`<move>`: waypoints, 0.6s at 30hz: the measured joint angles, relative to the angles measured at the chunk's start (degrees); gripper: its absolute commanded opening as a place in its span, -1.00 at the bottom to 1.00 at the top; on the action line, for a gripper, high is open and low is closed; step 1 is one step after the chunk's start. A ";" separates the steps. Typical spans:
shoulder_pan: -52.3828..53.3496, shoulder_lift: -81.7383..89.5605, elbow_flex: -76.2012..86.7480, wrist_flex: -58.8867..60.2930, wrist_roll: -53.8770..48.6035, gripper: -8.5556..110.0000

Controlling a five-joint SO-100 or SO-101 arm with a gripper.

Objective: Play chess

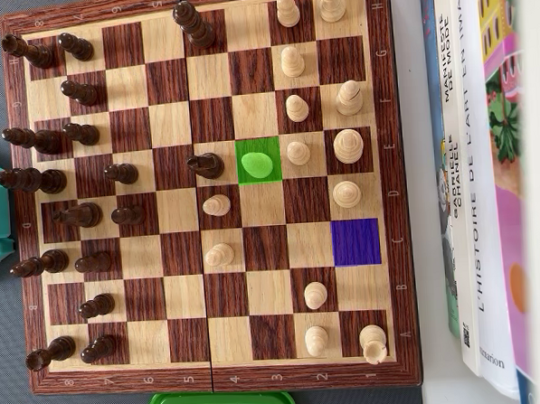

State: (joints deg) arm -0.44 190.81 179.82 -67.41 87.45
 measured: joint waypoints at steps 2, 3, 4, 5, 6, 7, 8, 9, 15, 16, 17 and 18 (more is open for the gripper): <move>0.00 0.09 0.00 -3.34 0.00 -0.63; 0.00 0.09 0.00 -5.01 0.00 -0.63; 0.00 0.09 0.00 -6.94 0.00 -0.63; 0.00 0.26 0.00 -8.88 0.00 -0.63; 0.00 0.70 0.00 -10.72 0.00 -0.63; 0.00 0.97 0.00 -13.10 0.00 -0.63; 0.09 1.05 0.00 -14.94 0.00 -0.63; 0.18 1.05 0.00 -16.61 0.00 -0.63; -0.09 1.05 0.00 -23.20 -0.18 -0.63; -0.09 1.05 0.00 -23.99 -0.18 -0.63; -0.09 1.05 0.00 -24.79 -0.18 -0.63; 0.00 1.05 0.00 -25.58 -0.18 -0.63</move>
State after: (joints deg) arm -0.44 191.87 179.82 -92.99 87.28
